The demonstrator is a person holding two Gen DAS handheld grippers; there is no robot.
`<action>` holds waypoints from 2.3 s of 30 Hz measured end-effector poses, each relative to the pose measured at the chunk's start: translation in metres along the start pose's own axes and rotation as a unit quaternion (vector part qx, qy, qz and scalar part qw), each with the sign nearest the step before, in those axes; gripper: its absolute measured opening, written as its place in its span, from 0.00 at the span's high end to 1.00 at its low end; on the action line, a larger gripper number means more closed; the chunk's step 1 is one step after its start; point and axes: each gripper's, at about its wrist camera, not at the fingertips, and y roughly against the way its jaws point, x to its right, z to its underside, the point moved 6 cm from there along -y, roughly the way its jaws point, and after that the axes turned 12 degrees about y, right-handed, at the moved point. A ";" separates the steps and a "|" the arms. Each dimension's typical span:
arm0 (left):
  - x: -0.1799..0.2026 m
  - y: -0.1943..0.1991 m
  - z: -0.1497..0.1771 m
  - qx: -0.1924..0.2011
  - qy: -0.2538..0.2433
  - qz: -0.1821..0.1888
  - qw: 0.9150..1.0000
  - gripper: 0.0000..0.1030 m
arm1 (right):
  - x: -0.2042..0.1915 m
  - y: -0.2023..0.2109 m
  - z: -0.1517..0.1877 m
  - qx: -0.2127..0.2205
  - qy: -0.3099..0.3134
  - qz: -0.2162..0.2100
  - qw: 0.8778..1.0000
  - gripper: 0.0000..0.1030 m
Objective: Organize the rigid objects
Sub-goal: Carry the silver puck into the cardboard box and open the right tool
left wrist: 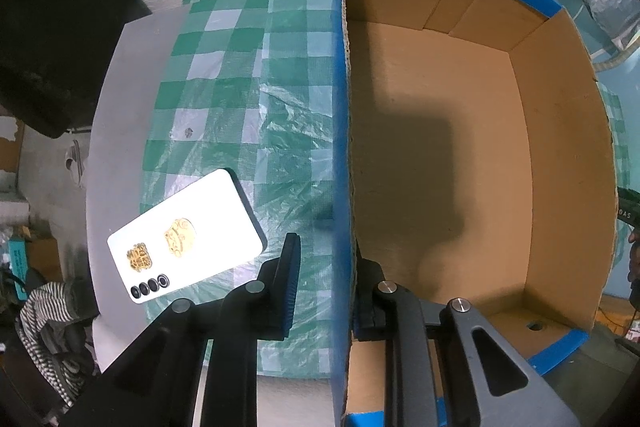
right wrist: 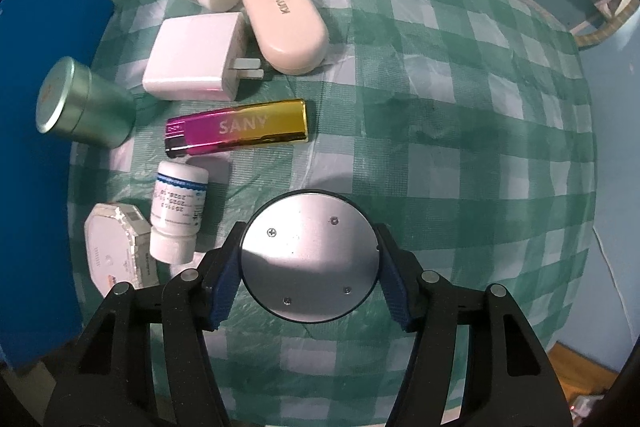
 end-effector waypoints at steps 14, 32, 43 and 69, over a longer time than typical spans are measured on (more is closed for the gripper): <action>0.001 0.000 0.000 0.000 -0.007 0.001 1.000 0.80 | -0.030 0.046 -0.021 0.020 0.027 -0.010 0.999 0.40; 0.006 0.002 0.003 0.001 -0.017 -0.002 1.000 0.83 | -0.059 0.092 -0.069 0.050 0.084 -0.025 0.995 0.40; 0.006 0.002 0.001 -0.004 -0.016 0.002 1.000 0.83 | -0.082 0.107 -0.100 0.068 0.129 -0.034 0.989 0.40; 0.004 0.000 -0.001 -0.009 -0.012 0.001 1.000 0.83 | -0.175 0.115 -0.160 0.093 0.232 -0.050 0.967 0.40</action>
